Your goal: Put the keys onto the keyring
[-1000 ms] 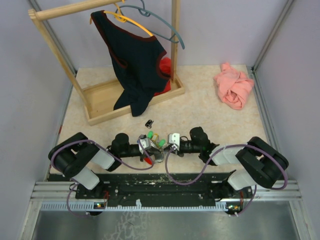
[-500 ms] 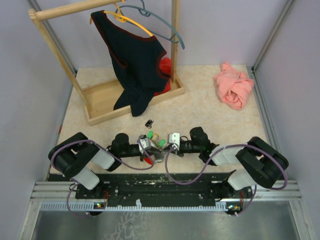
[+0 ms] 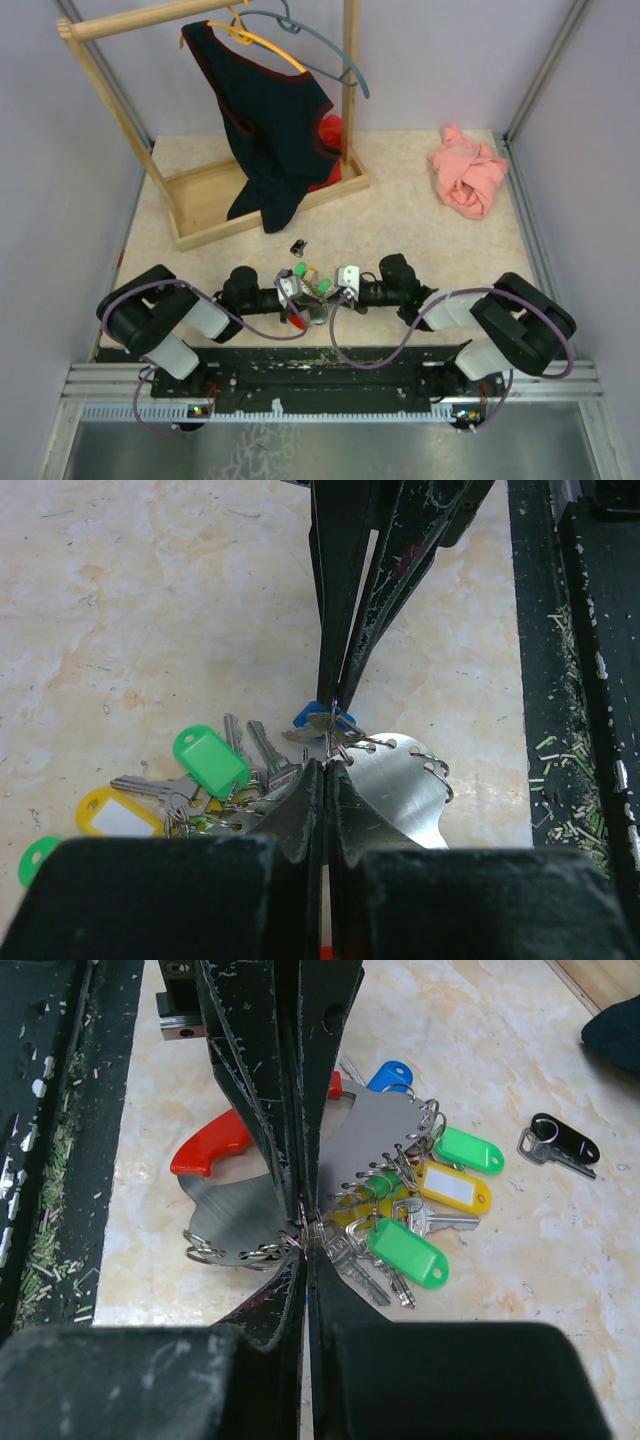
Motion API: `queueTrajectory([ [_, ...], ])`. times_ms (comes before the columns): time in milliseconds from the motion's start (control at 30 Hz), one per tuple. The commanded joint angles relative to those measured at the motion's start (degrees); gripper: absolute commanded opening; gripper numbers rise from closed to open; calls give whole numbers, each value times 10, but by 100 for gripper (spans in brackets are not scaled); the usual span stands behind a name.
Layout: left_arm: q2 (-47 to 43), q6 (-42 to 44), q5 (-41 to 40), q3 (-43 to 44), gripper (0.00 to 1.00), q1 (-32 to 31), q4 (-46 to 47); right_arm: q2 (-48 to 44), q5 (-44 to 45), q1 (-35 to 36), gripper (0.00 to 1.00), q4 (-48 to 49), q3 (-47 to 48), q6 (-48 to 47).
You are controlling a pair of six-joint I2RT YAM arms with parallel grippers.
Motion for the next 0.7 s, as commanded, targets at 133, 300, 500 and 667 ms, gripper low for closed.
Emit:
queueTrajectory([
  [133,-2,0,16,12,1,-4,2,6,-7,5,0,28,19,3],
  [300,-2,3,19,12,1,-5,0,7,-2,5,0,33,18,4],
  [500,-2,7,27,15,1,-7,-7,8,2,7,0,39,17,3],
  [667,-2,8,25,16,1,-8,-9,6,-5,8,0,37,17,3],
])
